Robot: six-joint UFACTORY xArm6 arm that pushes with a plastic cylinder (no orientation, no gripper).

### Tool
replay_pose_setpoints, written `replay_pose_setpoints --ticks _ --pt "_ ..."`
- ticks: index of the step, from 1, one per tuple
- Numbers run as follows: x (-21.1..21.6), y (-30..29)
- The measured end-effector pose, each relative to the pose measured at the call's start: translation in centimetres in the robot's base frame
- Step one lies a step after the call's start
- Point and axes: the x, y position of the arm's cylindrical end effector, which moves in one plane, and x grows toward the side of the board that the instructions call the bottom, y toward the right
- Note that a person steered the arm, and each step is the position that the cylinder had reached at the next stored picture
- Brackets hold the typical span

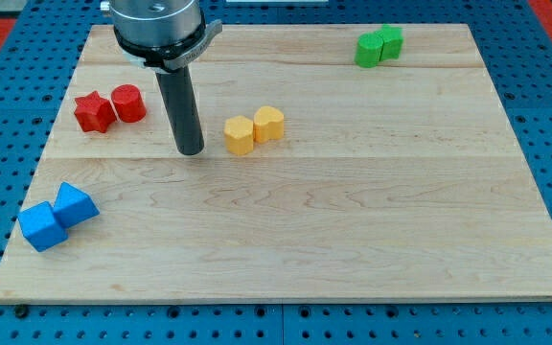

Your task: Bring the blue triangle at the left side of the green blocks

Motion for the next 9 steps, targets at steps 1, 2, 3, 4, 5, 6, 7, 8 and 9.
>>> replay_pose_setpoints --ticks 1,2,3,4,5,6,7,8,9 --pt "1.1 2.3" --pt "3.7 2.1" --pt "3.8 2.1" --pt "4.4 2.2" --pt "7.1 2.2" --pt "15.8 1.6" --pt "18.7 -0.2" --pt "18.8 -9.9" --pt "17.0 -19.6"
